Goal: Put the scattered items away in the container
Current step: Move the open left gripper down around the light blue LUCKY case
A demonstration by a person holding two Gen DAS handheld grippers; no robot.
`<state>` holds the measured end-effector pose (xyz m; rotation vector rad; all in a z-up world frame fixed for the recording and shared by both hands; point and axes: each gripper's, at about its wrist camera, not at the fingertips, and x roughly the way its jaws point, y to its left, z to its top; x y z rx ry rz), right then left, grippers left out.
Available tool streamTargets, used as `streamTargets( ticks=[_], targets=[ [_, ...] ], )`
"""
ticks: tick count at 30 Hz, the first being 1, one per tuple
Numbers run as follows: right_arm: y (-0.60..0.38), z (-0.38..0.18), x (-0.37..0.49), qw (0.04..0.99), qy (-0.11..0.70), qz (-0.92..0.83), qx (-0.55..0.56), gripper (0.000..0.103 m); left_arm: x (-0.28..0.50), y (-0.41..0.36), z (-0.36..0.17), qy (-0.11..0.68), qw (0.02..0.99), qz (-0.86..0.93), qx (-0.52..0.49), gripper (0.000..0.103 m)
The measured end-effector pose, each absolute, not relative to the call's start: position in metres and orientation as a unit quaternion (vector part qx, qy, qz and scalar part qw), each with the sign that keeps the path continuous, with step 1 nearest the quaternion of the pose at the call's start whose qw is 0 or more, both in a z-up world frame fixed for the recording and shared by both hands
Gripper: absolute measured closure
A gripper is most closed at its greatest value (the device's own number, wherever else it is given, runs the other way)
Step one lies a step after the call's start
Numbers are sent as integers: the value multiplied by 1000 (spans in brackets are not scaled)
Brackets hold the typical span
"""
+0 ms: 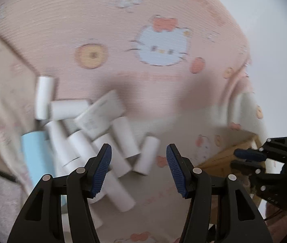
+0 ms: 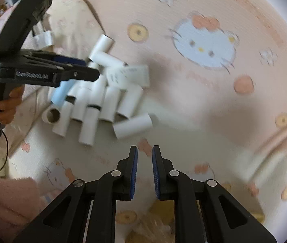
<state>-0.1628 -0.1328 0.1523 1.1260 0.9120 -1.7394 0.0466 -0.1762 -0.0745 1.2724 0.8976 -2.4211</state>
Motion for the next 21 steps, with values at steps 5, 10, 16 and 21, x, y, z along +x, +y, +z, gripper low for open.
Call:
streamTargets(
  ticks=[5, 10, 16, 21],
  targets=[
    [-164, 152, -150, 475, 373, -682, 413, 92, 78, -194, -80, 304, 186, -819, 450, 42],
    [-193, 146, -146, 523, 346, -666, 404, 92, 109, -209, -91, 309, 235, -803, 452, 42],
    [-234, 117, -144, 597, 307, -626, 397, 92, 126, -227, -124, 345, 259, -775, 461, 42],
    [-268, 71, -141, 607, 281, -608, 427, 92, 126, -232, -139, 345, 258, -770, 470, 42]
  ],
)
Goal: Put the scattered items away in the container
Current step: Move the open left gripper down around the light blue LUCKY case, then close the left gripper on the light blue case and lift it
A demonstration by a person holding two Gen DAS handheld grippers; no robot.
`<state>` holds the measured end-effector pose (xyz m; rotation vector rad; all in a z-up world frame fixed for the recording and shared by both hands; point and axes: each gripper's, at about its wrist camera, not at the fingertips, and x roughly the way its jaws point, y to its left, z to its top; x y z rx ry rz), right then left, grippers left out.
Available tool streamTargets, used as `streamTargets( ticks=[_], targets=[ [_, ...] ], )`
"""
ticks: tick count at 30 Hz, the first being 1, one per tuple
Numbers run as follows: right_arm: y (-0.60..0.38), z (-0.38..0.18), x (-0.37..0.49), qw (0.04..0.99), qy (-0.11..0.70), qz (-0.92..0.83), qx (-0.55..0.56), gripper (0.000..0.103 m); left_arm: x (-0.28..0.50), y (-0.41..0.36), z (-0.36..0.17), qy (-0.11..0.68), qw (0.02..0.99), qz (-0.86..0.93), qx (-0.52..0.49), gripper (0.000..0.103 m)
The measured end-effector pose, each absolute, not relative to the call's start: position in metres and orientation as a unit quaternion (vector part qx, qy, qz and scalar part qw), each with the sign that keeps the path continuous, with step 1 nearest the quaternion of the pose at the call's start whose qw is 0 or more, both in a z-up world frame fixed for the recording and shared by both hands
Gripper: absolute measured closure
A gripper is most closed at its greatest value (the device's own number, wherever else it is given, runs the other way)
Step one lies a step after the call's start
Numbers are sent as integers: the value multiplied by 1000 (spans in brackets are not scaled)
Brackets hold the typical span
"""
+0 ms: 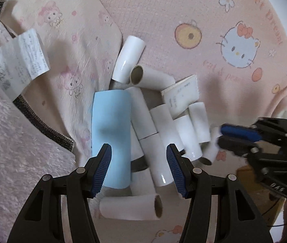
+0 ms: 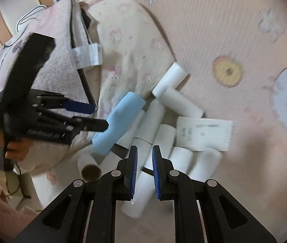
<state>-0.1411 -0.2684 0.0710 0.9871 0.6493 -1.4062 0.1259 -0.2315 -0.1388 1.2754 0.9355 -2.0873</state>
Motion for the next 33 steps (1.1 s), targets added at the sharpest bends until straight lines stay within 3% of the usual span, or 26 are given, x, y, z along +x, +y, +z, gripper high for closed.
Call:
streamTargets(
  ticks=[3, 5, 7, 8, 15, 25, 33],
  targets=[
    [-282, 48, -140, 610, 264, -587, 463, 90, 127, -238, -150, 347, 256, -764, 481, 42],
    [-290, 31, -145, 609, 239, -571, 496, 81, 126, -241, -158, 345, 260, -759, 488, 42],
    [-296, 20, -151, 600, 213, -567, 523, 61, 128, -243, -168, 344, 269, -751, 495, 42],
    [-300, 15, -156, 594, 195, -566, 537, 60, 130, -244, -173, 349, 270, -746, 498, 42],
    [-324, -1, -173, 588, 123, -553, 577, 59, 143, -256, -196, 386, 288, -727, 490, 42],
    [-356, -29, -164, 576, 71, -522, 625, 59, 130, -252, -208, 361, 291, -741, 485, 42],
    [-380, -40, -144, 582, 93, -528, 612, 59, 122, -244, -209, 311, 292, -754, 499, 38]
  ],
)
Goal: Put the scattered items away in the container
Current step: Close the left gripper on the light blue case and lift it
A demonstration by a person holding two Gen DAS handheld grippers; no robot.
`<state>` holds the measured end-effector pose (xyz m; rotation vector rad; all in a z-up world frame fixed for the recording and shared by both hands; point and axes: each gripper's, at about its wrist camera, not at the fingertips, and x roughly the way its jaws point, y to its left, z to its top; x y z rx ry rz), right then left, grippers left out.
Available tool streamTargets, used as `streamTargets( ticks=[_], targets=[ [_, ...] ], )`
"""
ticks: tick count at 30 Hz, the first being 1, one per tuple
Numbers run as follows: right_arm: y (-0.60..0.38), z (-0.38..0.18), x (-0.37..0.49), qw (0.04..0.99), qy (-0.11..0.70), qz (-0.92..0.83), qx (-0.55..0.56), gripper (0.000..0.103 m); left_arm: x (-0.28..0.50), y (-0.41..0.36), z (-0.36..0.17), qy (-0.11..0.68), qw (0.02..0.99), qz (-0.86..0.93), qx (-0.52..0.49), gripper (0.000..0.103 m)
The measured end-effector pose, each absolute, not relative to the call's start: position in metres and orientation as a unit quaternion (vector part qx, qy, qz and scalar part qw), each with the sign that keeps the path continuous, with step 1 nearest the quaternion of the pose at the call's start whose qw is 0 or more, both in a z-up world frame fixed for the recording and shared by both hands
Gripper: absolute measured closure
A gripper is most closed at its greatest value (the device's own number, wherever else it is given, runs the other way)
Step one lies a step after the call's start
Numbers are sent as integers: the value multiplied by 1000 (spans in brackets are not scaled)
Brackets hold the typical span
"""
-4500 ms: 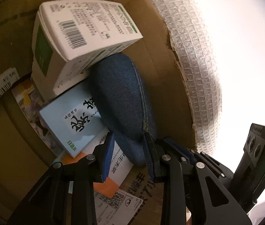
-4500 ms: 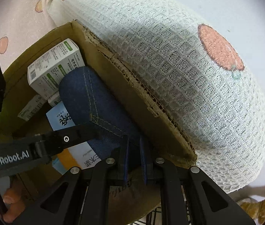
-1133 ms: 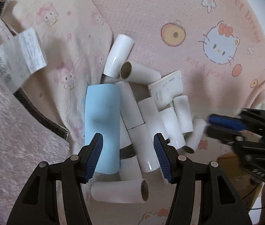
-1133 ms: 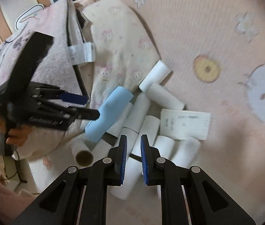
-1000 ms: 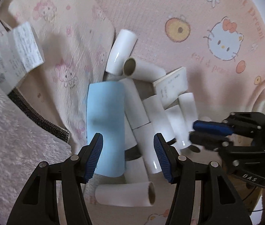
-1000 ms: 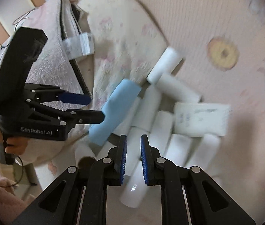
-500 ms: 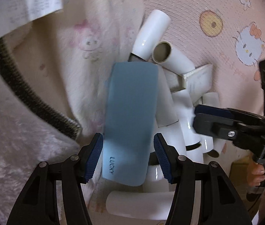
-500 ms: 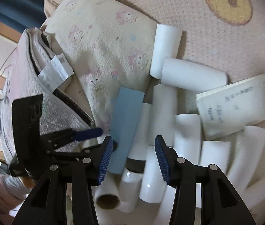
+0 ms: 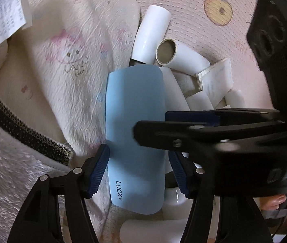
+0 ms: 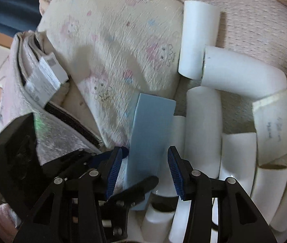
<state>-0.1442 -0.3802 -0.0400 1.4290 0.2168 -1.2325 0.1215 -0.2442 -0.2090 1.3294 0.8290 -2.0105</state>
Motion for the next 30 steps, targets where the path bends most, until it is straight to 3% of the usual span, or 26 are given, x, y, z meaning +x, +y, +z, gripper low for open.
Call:
streamTargets(
  ticks=[9, 12, 20, 30],
  targets=[
    [-393, -45, -142, 589, 67, -528, 608, 60, 124, -243, -209, 302, 305, -762, 485, 38],
    [-393, -47, -145, 583, 64, -533, 609, 73, 125, -245, -209, 310, 302, -761, 483, 39],
    [-379, -38, -157, 576, 3, -523, 628, 76, 120, -238, -194, 302, 281, -778, 474, 38],
    [-352, -3, -169, 575, -4, -539, 615, 77, 89, -225, -160, 251, 252, -812, 463, 38]
  ],
)
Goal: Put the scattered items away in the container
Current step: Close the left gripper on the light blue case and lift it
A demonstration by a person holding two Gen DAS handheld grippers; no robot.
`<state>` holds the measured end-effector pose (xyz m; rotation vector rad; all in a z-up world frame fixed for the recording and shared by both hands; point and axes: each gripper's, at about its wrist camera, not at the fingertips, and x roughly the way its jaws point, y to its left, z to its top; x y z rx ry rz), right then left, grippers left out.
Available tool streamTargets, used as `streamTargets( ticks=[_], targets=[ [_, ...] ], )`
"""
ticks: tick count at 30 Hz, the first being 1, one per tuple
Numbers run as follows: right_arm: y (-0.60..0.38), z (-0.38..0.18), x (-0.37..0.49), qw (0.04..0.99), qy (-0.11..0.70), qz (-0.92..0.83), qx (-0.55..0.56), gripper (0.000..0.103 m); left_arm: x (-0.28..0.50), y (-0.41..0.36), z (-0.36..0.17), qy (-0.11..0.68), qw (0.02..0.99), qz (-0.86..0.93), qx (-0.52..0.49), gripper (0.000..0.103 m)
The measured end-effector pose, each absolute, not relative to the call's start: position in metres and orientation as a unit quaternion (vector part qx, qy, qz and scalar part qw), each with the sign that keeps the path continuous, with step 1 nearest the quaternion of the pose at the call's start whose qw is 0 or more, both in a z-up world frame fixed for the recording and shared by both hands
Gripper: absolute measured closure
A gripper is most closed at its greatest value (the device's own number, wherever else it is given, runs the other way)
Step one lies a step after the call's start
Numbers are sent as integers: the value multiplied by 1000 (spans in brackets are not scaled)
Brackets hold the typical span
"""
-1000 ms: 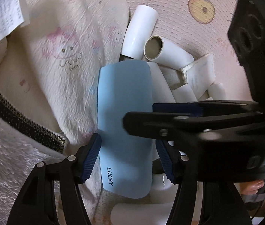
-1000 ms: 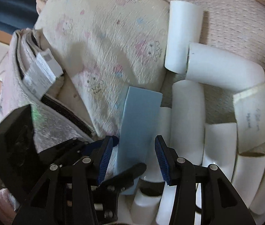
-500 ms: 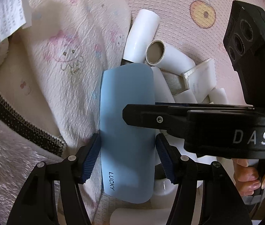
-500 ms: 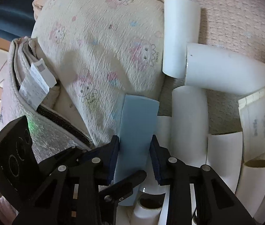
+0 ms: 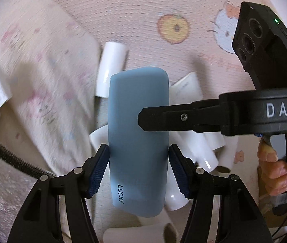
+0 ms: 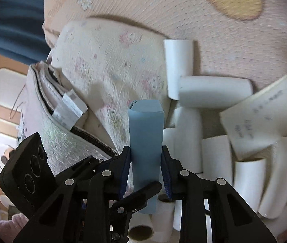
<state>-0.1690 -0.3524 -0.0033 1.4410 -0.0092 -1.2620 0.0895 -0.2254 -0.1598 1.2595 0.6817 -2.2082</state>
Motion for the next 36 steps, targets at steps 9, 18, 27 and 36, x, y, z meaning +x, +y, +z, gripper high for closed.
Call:
streamTargets(
  ticks=[9, 18, 27, 36],
  targets=[
    [-316, -13, -211, 536, -26, -530, 657, 76, 60, -215, -173, 269, 209, -794, 503, 38],
    [-304, -15, -224, 522, 19, -562, 641, 72, 48, -213, -177, 294, 193, -787, 507, 38],
    [-309, -11, -228, 493, 87, -598, 626, 67, 33, -218, -180, 334, 174, -783, 496, 38],
    [-294, -11, -230, 450, 97, -598, 656, 51, 59, -222, -175, 351, 172, -785, 480, 39]
  ],
)
